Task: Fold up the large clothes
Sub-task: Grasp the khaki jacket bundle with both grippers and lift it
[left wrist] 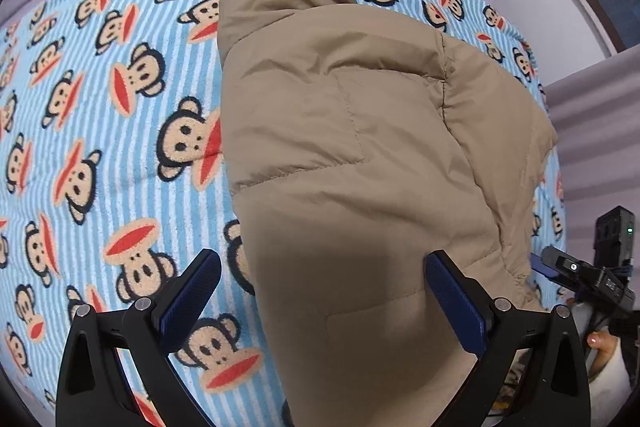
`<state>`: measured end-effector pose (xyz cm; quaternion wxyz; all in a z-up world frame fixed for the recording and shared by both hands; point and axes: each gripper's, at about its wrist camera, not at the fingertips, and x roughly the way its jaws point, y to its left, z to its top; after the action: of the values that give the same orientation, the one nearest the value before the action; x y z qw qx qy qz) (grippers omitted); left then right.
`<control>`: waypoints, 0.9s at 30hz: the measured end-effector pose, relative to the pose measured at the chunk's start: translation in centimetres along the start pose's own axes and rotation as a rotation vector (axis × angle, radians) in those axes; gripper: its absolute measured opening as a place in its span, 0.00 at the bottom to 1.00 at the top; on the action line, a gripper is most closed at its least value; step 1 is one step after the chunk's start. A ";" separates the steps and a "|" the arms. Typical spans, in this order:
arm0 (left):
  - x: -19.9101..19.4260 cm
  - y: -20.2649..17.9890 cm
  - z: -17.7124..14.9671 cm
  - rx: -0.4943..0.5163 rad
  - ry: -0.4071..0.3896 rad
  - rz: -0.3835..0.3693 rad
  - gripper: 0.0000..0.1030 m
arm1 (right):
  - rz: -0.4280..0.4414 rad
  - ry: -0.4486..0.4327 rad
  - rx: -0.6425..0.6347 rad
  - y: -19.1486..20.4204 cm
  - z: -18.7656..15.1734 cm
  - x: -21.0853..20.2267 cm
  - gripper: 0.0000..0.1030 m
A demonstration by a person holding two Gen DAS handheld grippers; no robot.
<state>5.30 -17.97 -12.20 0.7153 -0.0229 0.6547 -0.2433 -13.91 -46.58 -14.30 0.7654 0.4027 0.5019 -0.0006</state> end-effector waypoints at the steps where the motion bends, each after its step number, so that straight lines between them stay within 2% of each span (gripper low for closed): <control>1: 0.0 0.5 0.0 -0.018 0.010 -0.041 1.00 | 0.026 0.008 0.014 -0.4 0.3 0.1 1.00; 5: 0.1 2.6 0.1 -0.084 0.025 -0.156 1.00 | 0.082 0.027 0.044 -1.4 1.3 0.5 1.00; 9: 1.0 4.9 0.1 -0.147 0.078 -0.380 1.00 | 0.162 0.069 0.066 -2.2 2.4 1.6 1.00; 11: 1.6 5.8 0.1 -0.166 0.088 -0.461 1.00 | 0.225 0.088 0.072 -2.3 3.0 2.3 1.00; 13: 2.2 6.2 0.1 -0.155 0.087 -0.479 1.00 | 0.251 0.102 0.060 -2.0 3.8 2.9 1.00; 21: 5.2 7.6 0.7 -0.147 0.089 -0.507 1.00 | 0.262 0.207 -0.068 0.4 6.1 6.9 1.00; 27: 8.4 7.8 0.9 -0.182 0.115 -0.582 1.00 | 0.305 0.264 -0.048 1.2 7.3 10.8 1.00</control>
<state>8.82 -14.55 -22.54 0.5723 -0.2595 0.6791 -0.3794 -2.50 -45.92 -20.60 0.6936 0.4521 0.5311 0.1803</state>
